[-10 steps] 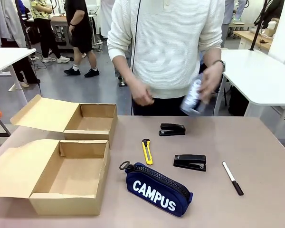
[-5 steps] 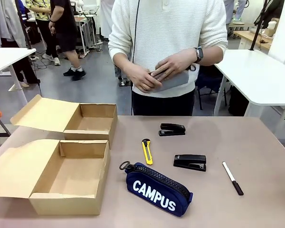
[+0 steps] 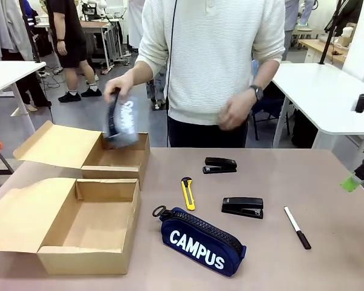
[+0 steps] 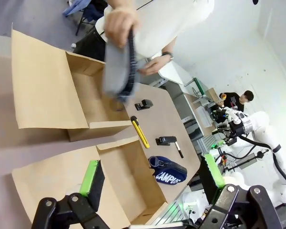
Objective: Place items inside the box.
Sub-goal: Pick up a Pencil pouch or Stapler and place it inside the Mailer Box closest to the robot.
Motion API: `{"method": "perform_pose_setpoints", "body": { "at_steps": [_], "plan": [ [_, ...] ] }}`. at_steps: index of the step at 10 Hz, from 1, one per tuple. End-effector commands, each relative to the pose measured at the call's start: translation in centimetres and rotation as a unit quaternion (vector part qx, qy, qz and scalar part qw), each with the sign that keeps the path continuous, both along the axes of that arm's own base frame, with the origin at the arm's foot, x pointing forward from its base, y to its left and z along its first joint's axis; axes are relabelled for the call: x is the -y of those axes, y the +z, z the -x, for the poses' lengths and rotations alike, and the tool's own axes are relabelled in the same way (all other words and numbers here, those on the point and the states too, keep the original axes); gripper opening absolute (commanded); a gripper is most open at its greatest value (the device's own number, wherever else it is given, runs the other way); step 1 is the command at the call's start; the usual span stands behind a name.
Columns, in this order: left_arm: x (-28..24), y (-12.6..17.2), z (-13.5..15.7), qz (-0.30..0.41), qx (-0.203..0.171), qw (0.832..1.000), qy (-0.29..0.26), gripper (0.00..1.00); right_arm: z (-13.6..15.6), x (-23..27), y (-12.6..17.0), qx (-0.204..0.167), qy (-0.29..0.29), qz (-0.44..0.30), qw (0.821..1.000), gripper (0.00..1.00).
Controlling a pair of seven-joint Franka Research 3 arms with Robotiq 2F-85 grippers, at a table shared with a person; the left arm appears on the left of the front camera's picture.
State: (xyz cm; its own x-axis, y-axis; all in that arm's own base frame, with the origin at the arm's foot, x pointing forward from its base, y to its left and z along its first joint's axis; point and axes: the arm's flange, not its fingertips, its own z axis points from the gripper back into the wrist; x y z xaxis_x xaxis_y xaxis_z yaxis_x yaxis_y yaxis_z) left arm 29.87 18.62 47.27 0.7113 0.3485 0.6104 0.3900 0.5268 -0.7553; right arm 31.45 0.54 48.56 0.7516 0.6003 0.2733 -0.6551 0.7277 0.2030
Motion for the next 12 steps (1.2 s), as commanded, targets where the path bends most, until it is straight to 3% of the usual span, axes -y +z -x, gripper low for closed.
{"method": "perform_pose_setpoints", "body": {
  "at_steps": [1,3,5,9,12],
  "plan": [
    [0.1,0.0,0.0,0.005,0.016,1.000,0.000,1.00,-1.8,-4.4,-2.2,0.035,0.170,0.046,0.984,1.00],
    [0.1,0.0,0.0,0.005,0.016,1.000,0.000,1.00,-3.7,-9.4,-5.4,0.002,0.281,0.065,0.957,1.00],
    [0.1,0.0,0.0,0.005,0.016,1.000,0.000,1.00,-4.7,-12.4,-7.9,0.018,0.341,0.052,0.938,1.00],
    [0.1,0.0,0.0,0.005,0.016,1.000,0.000,1.00,-7.8,-15.5,-12.7,0.084,0.327,0.090,0.937,1.00],
    [0.1,0.0,0.0,0.005,0.016,1.000,0.000,1.00,-9.3,-17.3,-15.6,0.080,0.325,0.067,0.940,1.00]
  ]
}}
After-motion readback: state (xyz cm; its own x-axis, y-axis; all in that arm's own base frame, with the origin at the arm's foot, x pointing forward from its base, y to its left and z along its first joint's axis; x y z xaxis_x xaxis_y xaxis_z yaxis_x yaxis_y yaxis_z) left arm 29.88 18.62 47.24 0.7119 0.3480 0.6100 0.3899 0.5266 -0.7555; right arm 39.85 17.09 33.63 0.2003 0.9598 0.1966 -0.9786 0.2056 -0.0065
